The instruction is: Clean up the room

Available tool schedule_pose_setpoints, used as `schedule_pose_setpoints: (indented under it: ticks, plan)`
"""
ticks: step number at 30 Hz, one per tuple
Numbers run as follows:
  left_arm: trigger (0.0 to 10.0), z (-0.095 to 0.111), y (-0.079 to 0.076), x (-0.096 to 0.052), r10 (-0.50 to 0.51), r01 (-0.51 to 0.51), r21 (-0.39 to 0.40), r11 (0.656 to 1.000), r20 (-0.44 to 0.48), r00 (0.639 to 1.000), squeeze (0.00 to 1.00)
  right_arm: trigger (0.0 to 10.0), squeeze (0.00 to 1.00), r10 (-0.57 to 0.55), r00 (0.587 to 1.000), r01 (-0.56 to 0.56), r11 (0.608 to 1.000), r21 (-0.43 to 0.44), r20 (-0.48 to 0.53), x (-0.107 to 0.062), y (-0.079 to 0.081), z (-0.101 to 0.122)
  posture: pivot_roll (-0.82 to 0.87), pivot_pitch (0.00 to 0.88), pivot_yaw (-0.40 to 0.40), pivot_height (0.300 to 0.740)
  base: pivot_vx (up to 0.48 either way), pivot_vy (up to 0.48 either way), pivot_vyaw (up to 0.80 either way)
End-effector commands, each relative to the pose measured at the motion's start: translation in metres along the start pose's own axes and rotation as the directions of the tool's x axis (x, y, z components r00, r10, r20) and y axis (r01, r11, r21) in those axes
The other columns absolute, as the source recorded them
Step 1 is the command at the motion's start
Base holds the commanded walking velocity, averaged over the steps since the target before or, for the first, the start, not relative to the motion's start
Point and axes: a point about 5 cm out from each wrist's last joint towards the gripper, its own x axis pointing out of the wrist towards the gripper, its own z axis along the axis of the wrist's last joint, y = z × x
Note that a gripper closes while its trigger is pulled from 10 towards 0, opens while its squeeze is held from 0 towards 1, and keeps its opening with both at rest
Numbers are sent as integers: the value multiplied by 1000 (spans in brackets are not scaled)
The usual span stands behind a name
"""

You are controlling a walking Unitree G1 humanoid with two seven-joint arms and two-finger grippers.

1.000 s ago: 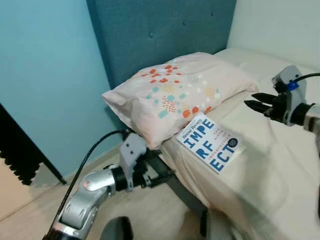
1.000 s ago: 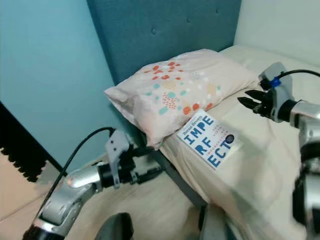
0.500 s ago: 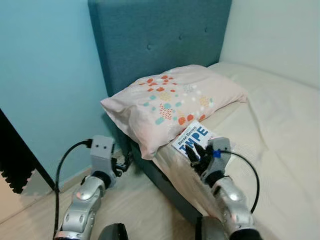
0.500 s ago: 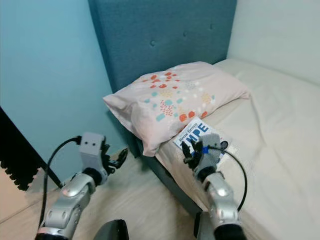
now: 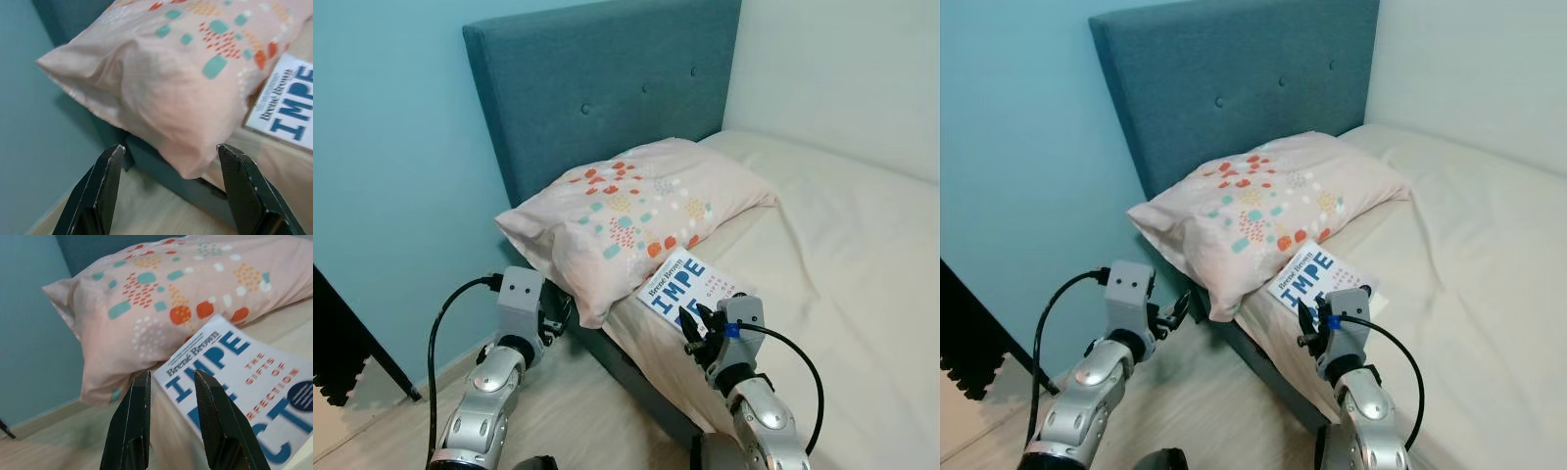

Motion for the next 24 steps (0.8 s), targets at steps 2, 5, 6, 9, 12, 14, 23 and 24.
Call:
schedule_pose_setpoints:
  ticks: [2, 5, 6, 9, 12, 14, 23, 24]
  plan:
    - [10000, -9, 4, -3, 33, -33, 6, 999, -27, 999, 0, 10000, 0, 11, 1000, -11, 1000, -10, 6, 3, 3, 4, -27, 0, 24, 620, 0, 0, 0]
    - [10000, -12, 5, -5, 50, -50, 3, 999, -34, 998, 0, 10000, 0, 12, 1000, -12, 1000, -21, 9, 3, 2, 5, -29, 0, 14, 625, 0, 0, 0]
    - [10000, -14, 6, -6, 66, -66, 1, 998, -37, 997, 0, 10000, 0, 10, 1000, -9, 1000, -29, 7, 3, 1, 6, -30, 0, 3, 630, 0, 0, 0]
    - [10000, -14, 5, -7, 107, -107, 3, 994, -18, 994, 0, 10000, 0, 28, 1000, -28, 999, -47, -13, 4, -5, 9, -16, 0, -67, 640, 0, 0, 0]
    - [10000, -13, 5, -8, 135, -135, 6, 991, 2, 991, 0, 10000, 0, 50, 998, -52, 997, -54, -30, 6, -9, 11, -1, 0, -87, 650, 0, 0, 0]
    - [10000, -13, 7, -11, 156, -156, 2, 988, 8, 988, 0, 10000, 0, 62, 997, -64, 996, -56, -38, 9, -10, 11, 2, 0, -95, 660, 0, 0, 0]
    - [10000, -21, 12, -21, 228, -228, -6, 974, 1, 974, 0, 10000, 0, 146, 988, -149, 986, -72, -45, 24, -5, 20, 37, 0, -183, 690, 0, 0, 0]
    - [10000, -21, 12, -21, 228, -228, -6, 974, 1, 974, 0, 10000, 0, 146, 988, -149, 986, -72, -45, 24, -5, 20, 37, 0, -183, 690, 0, 0, 0]
